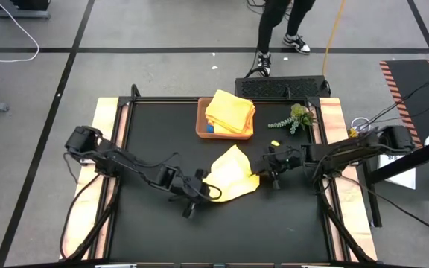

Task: Fold microfiber towels
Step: Fold the yellow microfiber towel

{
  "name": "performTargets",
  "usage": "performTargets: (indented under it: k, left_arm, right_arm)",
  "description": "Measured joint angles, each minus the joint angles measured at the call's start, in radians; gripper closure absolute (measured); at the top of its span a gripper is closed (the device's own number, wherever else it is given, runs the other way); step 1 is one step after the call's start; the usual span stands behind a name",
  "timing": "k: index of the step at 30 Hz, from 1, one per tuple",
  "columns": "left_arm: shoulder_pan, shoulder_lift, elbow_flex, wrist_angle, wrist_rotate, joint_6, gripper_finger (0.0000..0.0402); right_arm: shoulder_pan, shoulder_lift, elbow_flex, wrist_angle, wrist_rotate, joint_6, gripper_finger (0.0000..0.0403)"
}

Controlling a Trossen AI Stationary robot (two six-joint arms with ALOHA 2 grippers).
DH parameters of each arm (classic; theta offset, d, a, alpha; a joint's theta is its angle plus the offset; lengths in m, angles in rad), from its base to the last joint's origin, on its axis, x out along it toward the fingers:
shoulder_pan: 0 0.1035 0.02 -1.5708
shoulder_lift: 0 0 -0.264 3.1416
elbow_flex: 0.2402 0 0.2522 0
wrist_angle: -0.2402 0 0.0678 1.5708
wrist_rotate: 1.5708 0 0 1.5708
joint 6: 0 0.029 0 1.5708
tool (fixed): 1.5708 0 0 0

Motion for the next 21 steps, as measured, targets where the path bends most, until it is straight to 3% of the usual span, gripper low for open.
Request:
performTargets:
  k: [12, 21]
  left_arm:
    - [-0.031, -0.307, -0.001, -0.021, -0.242, 0.036, 0.0400]
    - [-0.116, -0.464, 0.000, 0.056, -0.288, 0.081, 0.0400]
  right_arm:
    - [0.167, -0.300, 0.000, 0.100, -0.026, 0.037, 0.0402]
    - [0.322, -0.415, 0.000, 0.271, -0.027, 0.041, 0.0403]
